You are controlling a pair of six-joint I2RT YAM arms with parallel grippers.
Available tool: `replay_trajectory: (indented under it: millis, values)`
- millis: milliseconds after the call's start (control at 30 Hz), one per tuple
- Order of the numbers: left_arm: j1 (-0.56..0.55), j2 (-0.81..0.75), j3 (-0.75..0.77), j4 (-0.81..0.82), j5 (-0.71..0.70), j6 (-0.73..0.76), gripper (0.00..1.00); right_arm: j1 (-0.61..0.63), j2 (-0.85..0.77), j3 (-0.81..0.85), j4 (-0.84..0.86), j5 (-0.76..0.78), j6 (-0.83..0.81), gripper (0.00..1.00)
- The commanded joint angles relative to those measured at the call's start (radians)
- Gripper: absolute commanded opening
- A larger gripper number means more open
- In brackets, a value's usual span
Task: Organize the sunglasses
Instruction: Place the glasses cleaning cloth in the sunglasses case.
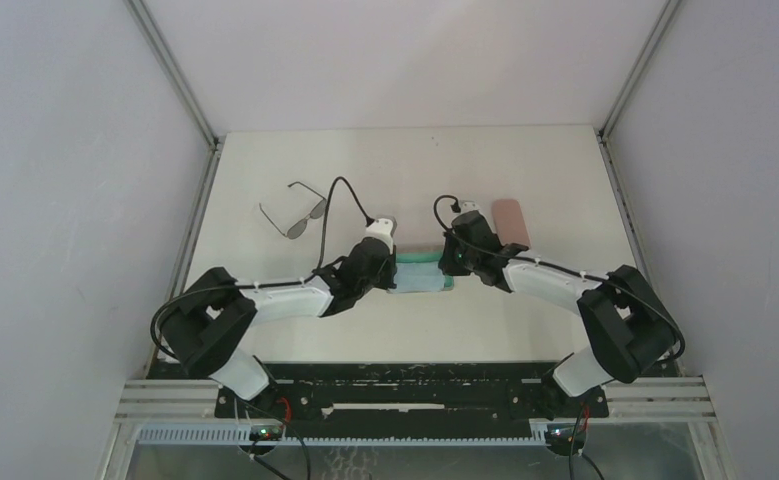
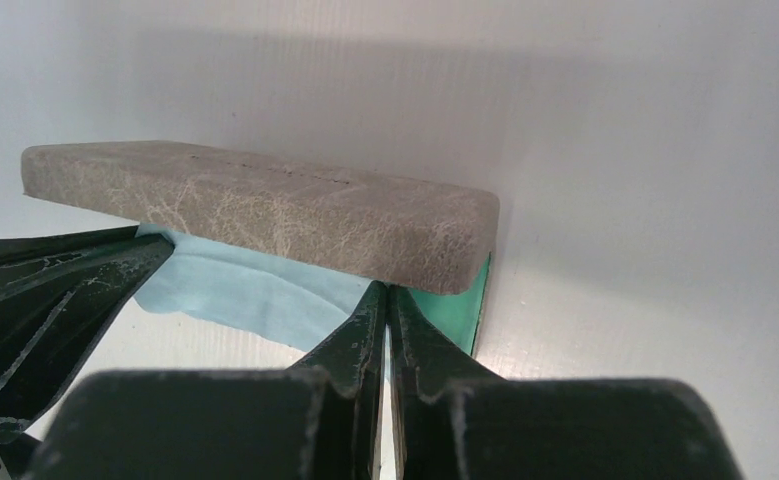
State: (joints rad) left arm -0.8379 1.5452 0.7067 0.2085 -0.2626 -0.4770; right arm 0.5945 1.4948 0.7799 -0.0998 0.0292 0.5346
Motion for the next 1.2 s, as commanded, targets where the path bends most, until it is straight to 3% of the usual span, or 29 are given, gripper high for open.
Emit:
replay_trajectory:
  millis: [0, 1167]
  values:
    - [0.011, 0.022, 0.057, 0.039, -0.017, 0.027, 0.00, -0.007, 0.018, 0.044, 0.044, 0.016, -0.017, 0.00]
    - [0.020, 0.090, 0.104, 0.030, -0.006, 0.041, 0.00, -0.042, 0.084, 0.074, 0.055, 0.007, -0.046, 0.00]
